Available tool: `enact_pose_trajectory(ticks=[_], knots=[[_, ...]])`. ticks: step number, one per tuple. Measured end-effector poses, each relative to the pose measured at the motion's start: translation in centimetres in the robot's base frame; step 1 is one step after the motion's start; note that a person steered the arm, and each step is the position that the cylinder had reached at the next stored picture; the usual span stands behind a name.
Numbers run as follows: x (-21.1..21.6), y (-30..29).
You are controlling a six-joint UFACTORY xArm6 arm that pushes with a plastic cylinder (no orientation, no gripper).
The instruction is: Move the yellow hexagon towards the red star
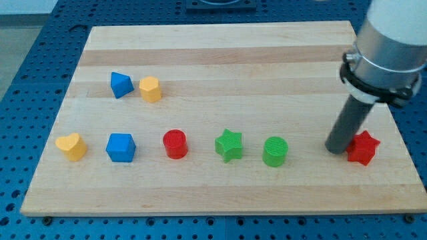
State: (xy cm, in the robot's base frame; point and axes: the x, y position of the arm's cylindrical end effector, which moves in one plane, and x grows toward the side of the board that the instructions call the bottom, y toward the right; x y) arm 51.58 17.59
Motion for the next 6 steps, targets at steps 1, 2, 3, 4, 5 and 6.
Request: enact_pose_trajectory(ticks=[1, 2, 3, 4, 5, 6], knots=[[-3.4, -1.8], [-5.7, -5.1], [-7.3, -9.0], [-9.4, -13.1], [-13.3, -18.2], [-15.8, -23.8]])
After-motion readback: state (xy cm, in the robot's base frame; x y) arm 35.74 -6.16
